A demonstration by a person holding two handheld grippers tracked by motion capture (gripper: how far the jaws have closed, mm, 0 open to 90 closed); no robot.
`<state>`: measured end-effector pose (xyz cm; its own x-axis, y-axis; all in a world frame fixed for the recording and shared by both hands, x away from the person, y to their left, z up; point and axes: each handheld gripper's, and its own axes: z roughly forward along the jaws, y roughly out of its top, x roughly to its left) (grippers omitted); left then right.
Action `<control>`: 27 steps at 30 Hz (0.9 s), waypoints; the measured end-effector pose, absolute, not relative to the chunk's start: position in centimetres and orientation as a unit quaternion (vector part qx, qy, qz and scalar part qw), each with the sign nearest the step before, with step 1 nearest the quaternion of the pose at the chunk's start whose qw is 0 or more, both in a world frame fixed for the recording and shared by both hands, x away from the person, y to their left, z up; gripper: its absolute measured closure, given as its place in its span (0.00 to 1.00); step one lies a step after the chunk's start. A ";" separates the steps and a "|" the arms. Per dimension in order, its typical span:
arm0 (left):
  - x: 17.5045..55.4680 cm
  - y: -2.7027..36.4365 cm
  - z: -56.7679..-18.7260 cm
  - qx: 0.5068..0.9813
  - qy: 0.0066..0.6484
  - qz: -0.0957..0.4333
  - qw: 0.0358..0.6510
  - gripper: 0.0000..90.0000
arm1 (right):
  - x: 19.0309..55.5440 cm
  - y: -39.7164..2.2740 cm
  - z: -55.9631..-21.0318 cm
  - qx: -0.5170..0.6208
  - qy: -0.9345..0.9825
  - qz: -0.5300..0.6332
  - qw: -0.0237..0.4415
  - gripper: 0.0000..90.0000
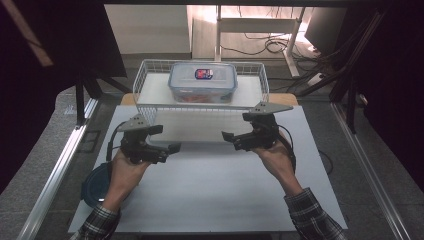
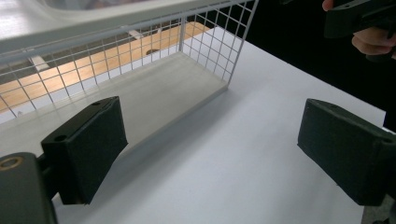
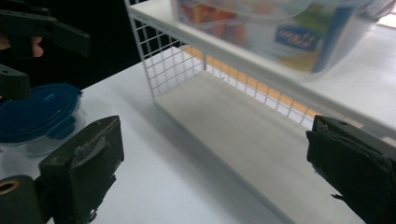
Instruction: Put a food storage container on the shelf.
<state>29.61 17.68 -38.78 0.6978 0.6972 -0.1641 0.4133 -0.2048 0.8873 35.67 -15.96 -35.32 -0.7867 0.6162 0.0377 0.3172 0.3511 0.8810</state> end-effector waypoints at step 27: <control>23.0 15.4 -45.8 0.786 0.329 0.132 0.506 0.03 | 28.9 -18.4 -40.9 0.290 0.809 0.485 0.159 0.00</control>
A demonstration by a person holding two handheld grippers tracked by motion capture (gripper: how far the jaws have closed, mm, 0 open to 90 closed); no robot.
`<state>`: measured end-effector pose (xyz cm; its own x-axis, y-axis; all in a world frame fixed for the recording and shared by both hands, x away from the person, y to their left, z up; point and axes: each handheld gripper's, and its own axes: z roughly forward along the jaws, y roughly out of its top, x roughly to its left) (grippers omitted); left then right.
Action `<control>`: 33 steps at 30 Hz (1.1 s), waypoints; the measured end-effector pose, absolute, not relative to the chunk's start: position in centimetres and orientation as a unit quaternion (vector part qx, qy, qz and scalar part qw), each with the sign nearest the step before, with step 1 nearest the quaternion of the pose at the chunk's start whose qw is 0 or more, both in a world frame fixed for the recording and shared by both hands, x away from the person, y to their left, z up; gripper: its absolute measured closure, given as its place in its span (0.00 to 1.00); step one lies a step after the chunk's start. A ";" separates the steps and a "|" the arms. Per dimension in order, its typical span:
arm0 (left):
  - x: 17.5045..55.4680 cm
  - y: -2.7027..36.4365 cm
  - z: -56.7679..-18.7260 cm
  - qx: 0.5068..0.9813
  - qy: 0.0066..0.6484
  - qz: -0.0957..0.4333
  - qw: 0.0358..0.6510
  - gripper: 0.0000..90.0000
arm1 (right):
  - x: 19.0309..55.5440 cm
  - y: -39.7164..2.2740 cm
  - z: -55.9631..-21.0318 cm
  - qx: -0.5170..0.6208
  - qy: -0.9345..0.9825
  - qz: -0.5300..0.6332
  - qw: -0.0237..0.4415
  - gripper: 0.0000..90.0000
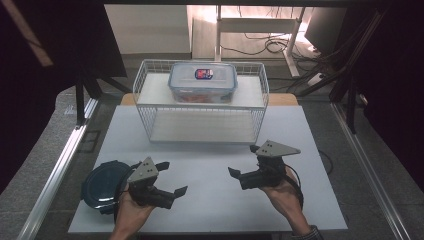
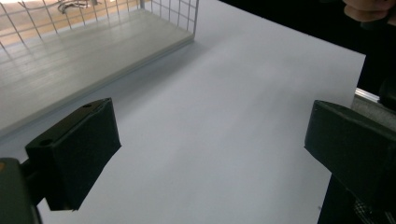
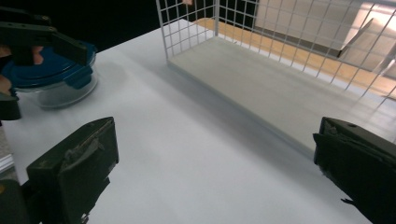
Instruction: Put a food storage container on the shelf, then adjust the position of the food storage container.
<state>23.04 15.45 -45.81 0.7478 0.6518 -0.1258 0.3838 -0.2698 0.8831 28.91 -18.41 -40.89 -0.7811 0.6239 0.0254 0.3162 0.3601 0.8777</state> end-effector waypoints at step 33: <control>21.9 15.4 -48.4 0.802 0.350 0.149 0.460 0.05 | 25.8 -19.7 -48.8 0.301 0.833 0.435 0.164 0.02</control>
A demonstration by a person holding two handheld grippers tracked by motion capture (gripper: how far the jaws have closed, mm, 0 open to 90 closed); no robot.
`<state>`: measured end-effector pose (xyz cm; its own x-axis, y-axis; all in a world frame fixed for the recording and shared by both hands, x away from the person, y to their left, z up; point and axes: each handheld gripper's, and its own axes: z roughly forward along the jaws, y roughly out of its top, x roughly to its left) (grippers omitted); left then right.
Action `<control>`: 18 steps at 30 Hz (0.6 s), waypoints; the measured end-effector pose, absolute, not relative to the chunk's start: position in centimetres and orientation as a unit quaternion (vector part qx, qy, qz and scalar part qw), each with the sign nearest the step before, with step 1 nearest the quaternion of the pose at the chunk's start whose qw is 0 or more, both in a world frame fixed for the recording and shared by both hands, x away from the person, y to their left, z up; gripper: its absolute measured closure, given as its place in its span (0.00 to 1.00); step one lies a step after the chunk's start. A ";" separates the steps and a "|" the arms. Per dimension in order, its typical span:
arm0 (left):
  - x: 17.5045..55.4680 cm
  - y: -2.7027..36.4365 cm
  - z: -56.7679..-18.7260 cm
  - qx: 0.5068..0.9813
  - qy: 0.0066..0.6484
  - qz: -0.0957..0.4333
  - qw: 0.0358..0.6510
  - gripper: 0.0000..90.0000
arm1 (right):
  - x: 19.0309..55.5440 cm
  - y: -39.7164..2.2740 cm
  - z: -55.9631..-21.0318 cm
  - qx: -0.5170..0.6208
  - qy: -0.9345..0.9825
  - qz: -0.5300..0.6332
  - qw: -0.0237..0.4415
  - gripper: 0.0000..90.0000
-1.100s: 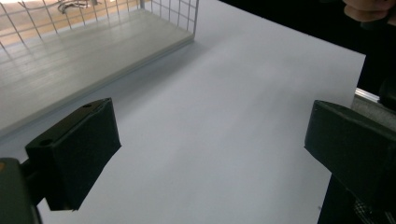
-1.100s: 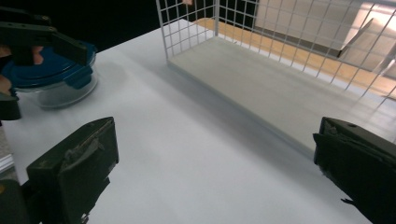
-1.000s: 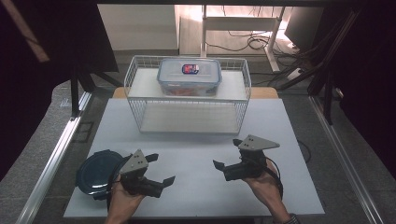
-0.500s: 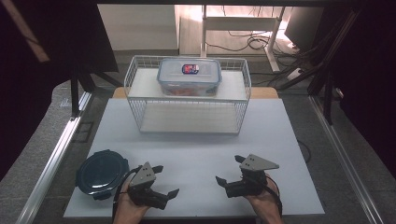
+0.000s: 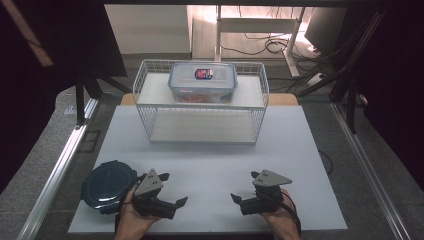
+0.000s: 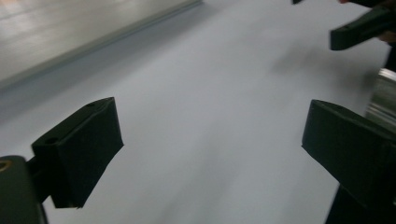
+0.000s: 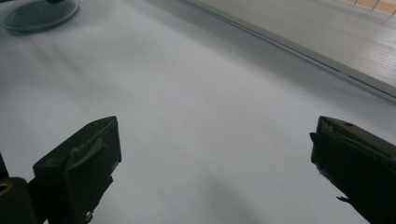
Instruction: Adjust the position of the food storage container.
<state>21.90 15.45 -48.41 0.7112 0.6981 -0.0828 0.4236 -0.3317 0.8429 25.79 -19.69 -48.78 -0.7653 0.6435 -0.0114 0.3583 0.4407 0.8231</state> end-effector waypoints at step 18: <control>22.3 27.5 -47.5 0.713 0.497 0.218 0.443 0.49 | 25.9 -19.2 -49.5 0.298 0.844 0.418 0.152 0.03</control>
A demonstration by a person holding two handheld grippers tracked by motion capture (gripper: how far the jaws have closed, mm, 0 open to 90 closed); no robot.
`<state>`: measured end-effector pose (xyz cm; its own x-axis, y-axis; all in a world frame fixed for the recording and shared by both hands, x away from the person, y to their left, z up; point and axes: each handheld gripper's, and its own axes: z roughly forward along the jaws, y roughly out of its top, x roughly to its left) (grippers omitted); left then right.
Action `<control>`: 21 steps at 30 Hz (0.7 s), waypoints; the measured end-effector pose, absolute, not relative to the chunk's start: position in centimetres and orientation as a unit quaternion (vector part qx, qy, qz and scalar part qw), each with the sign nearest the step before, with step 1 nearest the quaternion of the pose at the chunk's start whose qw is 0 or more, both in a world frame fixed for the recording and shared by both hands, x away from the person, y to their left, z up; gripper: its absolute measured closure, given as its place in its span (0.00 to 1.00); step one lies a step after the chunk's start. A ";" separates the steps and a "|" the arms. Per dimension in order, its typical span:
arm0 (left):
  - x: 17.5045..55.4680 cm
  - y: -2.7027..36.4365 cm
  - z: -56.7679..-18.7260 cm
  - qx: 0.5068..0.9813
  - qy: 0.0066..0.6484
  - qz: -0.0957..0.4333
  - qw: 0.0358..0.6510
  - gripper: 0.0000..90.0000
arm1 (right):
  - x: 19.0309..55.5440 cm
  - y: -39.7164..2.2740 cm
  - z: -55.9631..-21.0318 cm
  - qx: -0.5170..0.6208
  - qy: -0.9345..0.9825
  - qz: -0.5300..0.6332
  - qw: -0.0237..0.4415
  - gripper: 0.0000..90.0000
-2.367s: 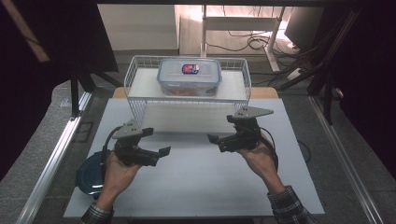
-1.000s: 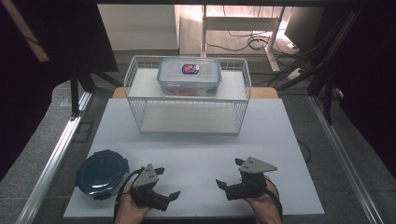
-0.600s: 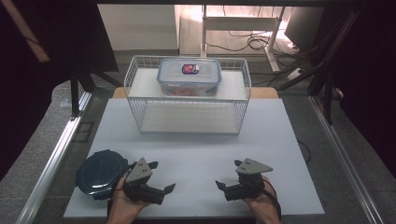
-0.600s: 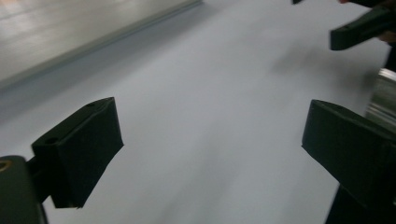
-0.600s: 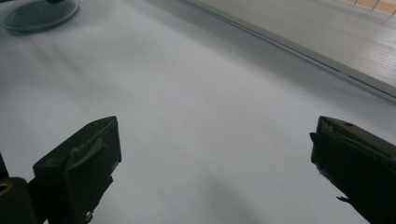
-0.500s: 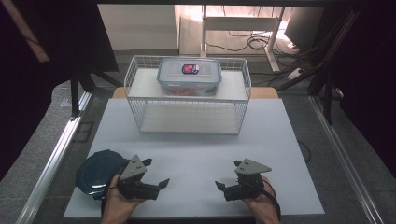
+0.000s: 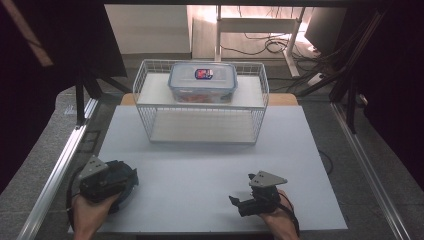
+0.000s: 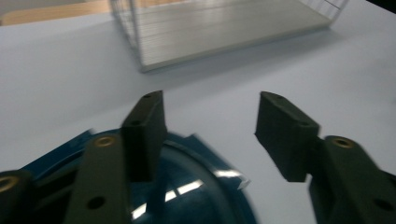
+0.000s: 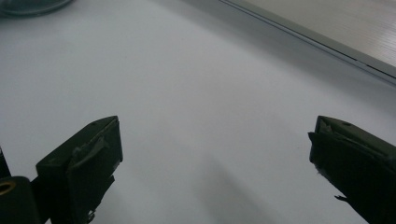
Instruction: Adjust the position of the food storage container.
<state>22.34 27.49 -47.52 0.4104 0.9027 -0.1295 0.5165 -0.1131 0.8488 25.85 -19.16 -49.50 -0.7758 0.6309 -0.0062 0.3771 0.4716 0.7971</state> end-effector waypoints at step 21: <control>19.8 37.4 -50.5 0.625 0.628 0.264 0.380 1.00 | 25.9 -18.8 -50.0 0.291 0.857 0.400 0.147 0.04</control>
<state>19.77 37.39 -50.51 0.0710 0.9865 -0.1474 0.5847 0.0785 0.8074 25.88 -18.84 -50.02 -0.7882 0.6151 -0.0189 0.3808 0.5116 0.7702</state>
